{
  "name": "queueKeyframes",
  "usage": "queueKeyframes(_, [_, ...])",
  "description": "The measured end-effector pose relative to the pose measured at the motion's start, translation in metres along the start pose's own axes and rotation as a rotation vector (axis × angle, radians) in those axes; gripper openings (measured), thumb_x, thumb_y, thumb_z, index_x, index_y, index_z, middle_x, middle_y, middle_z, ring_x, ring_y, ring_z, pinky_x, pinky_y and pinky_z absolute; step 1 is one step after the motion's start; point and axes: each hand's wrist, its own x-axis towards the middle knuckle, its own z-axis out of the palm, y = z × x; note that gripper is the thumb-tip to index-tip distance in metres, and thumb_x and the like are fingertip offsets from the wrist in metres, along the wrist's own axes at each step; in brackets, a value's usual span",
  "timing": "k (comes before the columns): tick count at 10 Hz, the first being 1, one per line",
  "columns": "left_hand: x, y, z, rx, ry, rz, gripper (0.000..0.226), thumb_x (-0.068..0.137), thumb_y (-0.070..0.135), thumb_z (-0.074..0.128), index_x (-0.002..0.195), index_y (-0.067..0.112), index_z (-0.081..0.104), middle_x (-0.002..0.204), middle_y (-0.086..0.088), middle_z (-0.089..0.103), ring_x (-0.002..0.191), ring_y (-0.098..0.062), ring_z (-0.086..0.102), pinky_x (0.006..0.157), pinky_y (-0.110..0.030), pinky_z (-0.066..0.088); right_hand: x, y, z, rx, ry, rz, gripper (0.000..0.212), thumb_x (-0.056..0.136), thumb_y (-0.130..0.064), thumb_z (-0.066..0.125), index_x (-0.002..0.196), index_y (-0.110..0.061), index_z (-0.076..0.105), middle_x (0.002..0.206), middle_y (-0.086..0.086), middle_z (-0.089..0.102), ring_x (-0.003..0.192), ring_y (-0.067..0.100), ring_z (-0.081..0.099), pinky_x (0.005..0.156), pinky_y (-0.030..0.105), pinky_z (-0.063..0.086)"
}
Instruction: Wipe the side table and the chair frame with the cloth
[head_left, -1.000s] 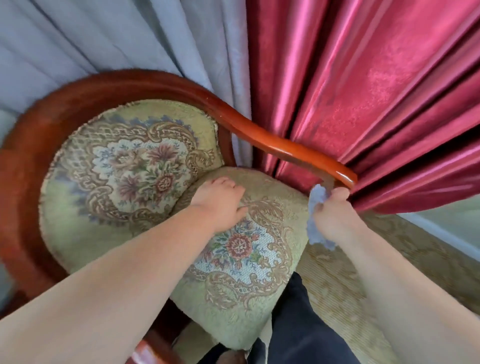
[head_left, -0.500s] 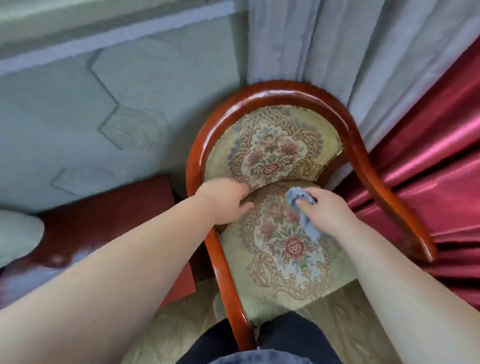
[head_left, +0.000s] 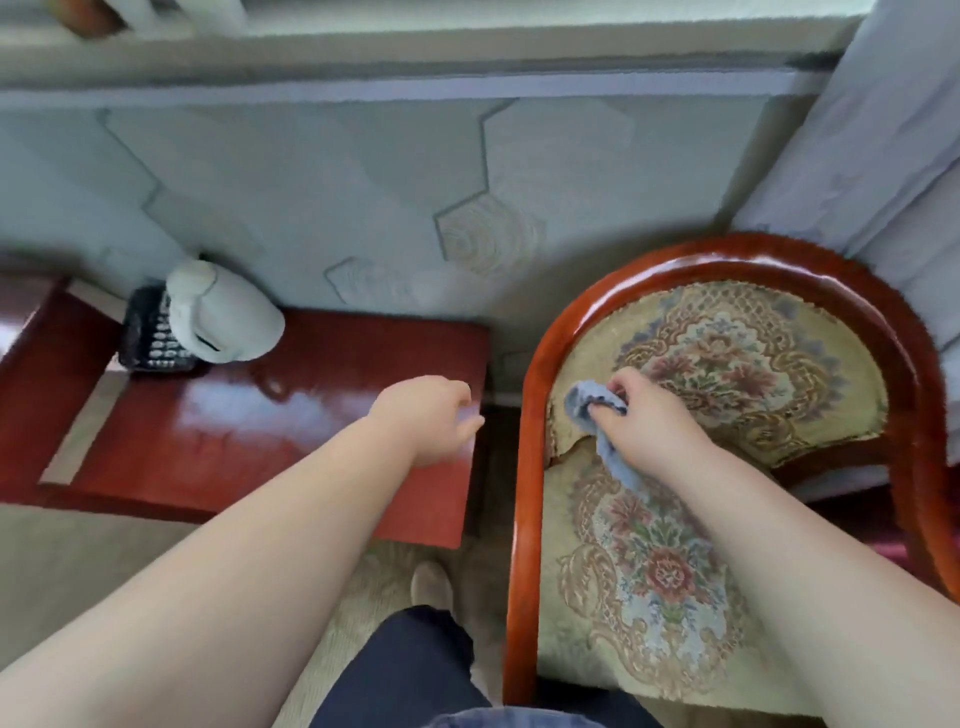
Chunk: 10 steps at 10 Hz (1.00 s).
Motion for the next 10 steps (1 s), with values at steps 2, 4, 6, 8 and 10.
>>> queueKeyframes(2, [0.011,-0.053,0.001,-0.072,0.02,-0.052,0.049,0.1,0.063,0.046,0.13,0.028,0.062,0.126,0.002,0.066,0.119,-0.025,0.062,0.097,-0.041,0.053,0.041,-0.071,0.034,0.007,-0.026,-0.127,0.011,0.094,-0.045,0.058,0.092,-0.035,0.055,0.079,-0.006,0.066,0.073,0.017,0.064,0.068,0.044,0.057])
queueKeyframes(4, [0.058,-0.112,0.006,-0.076,-0.043,-0.057,0.056,0.1,0.067,0.047,0.135,0.025,0.059,0.129,-0.002,0.065,0.121,-0.028,0.061,0.097,-0.041,0.051,0.099,-0.12,0.074,0.073,-0.023,-0.109,0.008,0.091,-0.044,0.063,0.087,-0.036,0.064,0.073,-0.011,0.07,0.072,0.005,0.064,0.071,0.036,0.056])
queueKeyframes(6, [0.129,-0.162,0.012,-0.036,-0.095,0.033,0.047,0.1,0.058,0.053,0.133,0.025,0.06,0.125,-0.001,0.064,0.119,-0.027,0.061,0.093,-0.04,0.052,0.163,-0.131,0.117,0.067,-0.119,-0.067,0.011,0.095,-0.032,0.06,0.087,-0.034,0.068,0.06,0.0,0.069,0.052,0.02,0.067,0.05,0.035,0.057])
queueKeyframes(8, [0.198,-0.196,0.008,-0.008,-0.124,0.077,0.047,0.102,0.054,0.052,0.134,0.022,0.059,0.12,-0.002,0.064,0.113,-0.028,0.063,0.092,-0.044,0.054,0.238,-0.136,0.144,-0.066,-0.084,-0.15,0.026,0.089,-0.024,0.057,0.106,-0.035,0.074,0.081,-0.005,0.071,0.071,0.015,0.069,0.069,0.04,0.059])
queueKeyframes(10, [0.23,-0.205,0.007,0.008,-0.103,0.106,0.046,0.103,0.053,0.052,0.135,0.021,0.058,0.124,-0.004,0.063,0.115,-0.028,0.062,0.092,-0.043,0.053,0.276,-0.13,0.177,-0.286,-0.08,-0.301,0.03,0.092,-0.037,0.052,0.113,-0.022,0.068,0.113,0.003,0.068,0.108,0.03,0.062,0.087,0.047,0.053])
